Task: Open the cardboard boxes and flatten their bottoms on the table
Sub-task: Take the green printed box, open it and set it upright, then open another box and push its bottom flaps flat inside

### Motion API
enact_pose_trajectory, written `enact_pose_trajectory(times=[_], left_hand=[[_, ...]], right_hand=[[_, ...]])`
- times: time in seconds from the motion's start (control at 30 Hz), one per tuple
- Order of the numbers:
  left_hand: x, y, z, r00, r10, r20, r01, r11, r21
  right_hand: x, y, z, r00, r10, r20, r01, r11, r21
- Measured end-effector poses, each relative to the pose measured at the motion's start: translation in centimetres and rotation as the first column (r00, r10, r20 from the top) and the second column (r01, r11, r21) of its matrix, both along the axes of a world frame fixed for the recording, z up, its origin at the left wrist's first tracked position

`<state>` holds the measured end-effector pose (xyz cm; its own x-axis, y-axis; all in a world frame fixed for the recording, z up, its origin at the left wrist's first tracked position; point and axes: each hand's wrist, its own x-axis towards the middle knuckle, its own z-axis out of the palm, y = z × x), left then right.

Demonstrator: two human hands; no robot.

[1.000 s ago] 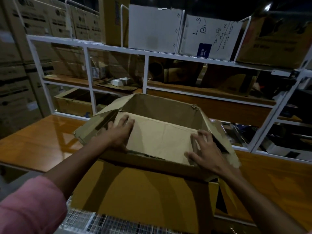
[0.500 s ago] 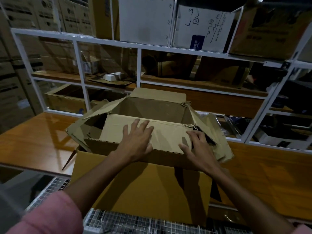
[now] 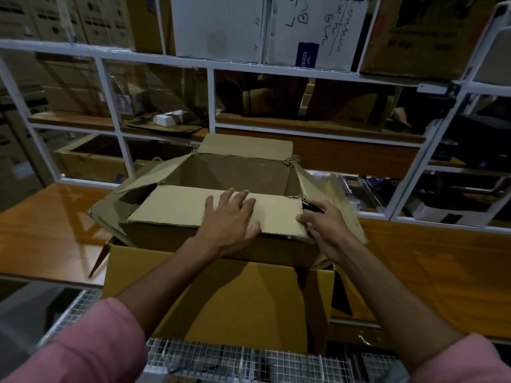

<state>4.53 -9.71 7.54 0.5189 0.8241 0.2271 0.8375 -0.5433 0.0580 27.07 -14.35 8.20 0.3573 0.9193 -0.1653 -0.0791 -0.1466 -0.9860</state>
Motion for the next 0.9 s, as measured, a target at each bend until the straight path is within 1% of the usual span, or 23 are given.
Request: enact_pose_trajectory(times=[0.03,0.07,0.13,0.2,0.27,0.33,0.43,0.57,0.67,0.7,0.77,0.9], left_hand=[[0.2,0.0,0.2,1.0,-0.006,0.011,0.006,1.0,0.003],[0.4,-0.1,0.5,1.0,-0.008,0.017,0.008,1.0,0.003],[0.9,-0.4,0.8,1.0,-0.001,0.011,0.002,1.0,-0.02],[1.4,-0.7,1.0,1.0,0.009,-0.006,-0.01,0.998,-0.058],[2.1,-1.1,0.8,1.0,0.013,-0.004,-0.013,0.998,-0.069],[3.2,-1.6,0.3,1.0,-0.003,0.02,0.004,0.999,-0.052],[5.6,-2.5,-0.4,0.997,-0.054,0.057,0.054,0.999,-0.003],[10.5,-3.9,-0.8,0.988,-0.147,0.055,0.143,0.988,0.062],[15.7,-5.5,-0.7,0.971,-0.236,0.027,0.23,0.964,0.137],[17.9,-6.1,-0.8,0.964,-0.264,0.023,0.257,0.954,0.152],[22.4,-7.6,-1.2,0.949,-0.316,0.024,0.307,0.936,0.17],[31.8,-11.0,-2.4,0.913,-0.404,0.052,0.388,0.901,0.193]], right_hand=[[0.1,0.1,0.0,1.0,-0.006,-0.012,0.006,1.0,0.014],[0.1,0.2,-0.1,1.0,-0.012,0.011,0.012,1.0,0.026],[0.3,0.1,-0.4,0.988,-0.028,0.149,0.022,0.999,0.037],[0.4,-0.1,-1.0,0.943,-0.034,0.33,0.022,0.999,0.042],[0.5,-0.5,-1.9,0.862,-0.053,0.504,0.01,0.996,0.087],[0.9,-1.0,-2.8,0.754,-0.107,0.649,-0.001,0.986,0.164],[2.5,-2.0,-4.3,0.537,-0.178,0.825,-0.021,0.974,0.224],[6.1,-4.5,-5.2,0.318,-0.26,0.912,-0.025,0.959,0.282],[9.9,-6.9,-5.6,0.167,-0.275,0.947,0.036,0.961,0.273],[11.3,-7.9,-5.7,0.137,-0.262,0.955,0.063,0.965,0.256],[14.6,-9.9,-6.0,0.105,-0.233,0.967,0.109,0.969,0.222],[22.3,-14.6,-6.8,0.094,-0.166,0.982,0.19,0.971,0.146]])
